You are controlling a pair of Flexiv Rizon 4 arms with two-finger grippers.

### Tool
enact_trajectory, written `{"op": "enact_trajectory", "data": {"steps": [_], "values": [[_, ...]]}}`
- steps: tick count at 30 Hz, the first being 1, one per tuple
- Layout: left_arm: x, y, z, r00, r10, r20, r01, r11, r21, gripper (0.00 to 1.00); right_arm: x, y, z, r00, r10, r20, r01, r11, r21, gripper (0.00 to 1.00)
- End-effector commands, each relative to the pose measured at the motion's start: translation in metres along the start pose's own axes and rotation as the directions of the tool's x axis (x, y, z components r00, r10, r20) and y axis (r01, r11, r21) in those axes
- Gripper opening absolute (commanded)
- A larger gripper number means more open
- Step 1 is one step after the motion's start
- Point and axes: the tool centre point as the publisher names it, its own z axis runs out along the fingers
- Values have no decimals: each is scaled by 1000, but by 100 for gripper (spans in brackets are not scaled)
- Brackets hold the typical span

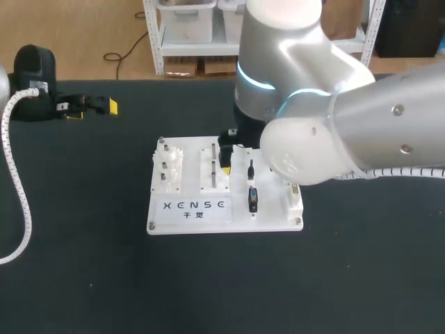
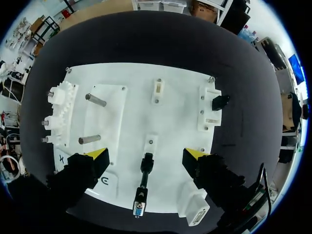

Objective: Insert the USB connector, Ethernet cable, and multi-pin plug into their matching sockets one by one.

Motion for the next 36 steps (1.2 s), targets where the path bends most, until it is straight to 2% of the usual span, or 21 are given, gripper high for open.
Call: {"op": "enact_trajectory", "data": {"steps": [1, 3, 5, 7, 8, 10, 11, 23, 36], "values": [[0, 0, 0, 1000, 0, 0, 0, 1000, 0, 100, 1, -1, 3, 1000, -1, -1, 1, 1000, 0, 100], [0, 0, 0, 1000, 0, 0, 0, 1000, 0, 100, 1, -1, 4, 1000, -1, -1, 1, 1000, 2, 100], [0, 0, 0, 1000, 0, 0, 0, 1000, 0, 100, 2, -1, 5, 1000, -2, -2, 2, 1000, 2, 84], [0, 0, 0, 1000, 0, 0, 0, 1000, 0, 100, 2, -1, 7, 1000, -4, -3, 4, 1000, 2, 74], [0, 0, 0, 1000, 0, 0, 0, 1000, 0, 100, 2, -1, 7, 1000, -5, -4, 5, 1000, 1, 63], [0, 0, 0, 1000, 0, 0, 0, 1000, 0, 100, 2, -1, 8, 1000, -8, -4, 8, 1000, 0, 52], [0, 0, 0, 1000, 0, 0, 0, 1000, 0, 100, 2, -1, 8, 1000, -9, -4, 9, 1000, -1, 49], [0, 0, 0, 1000, 0, 0, 0, 1000, 0, 100, 3, 0, 7, 1000, -17, 3, 17, 1000, 4, 38], [0, 0, 0, 1000, 0, 0, 0, 1000, 0, 100, 5, 0, 7, 1000, -16, 5, 16, 1000, 9, 20]]}}
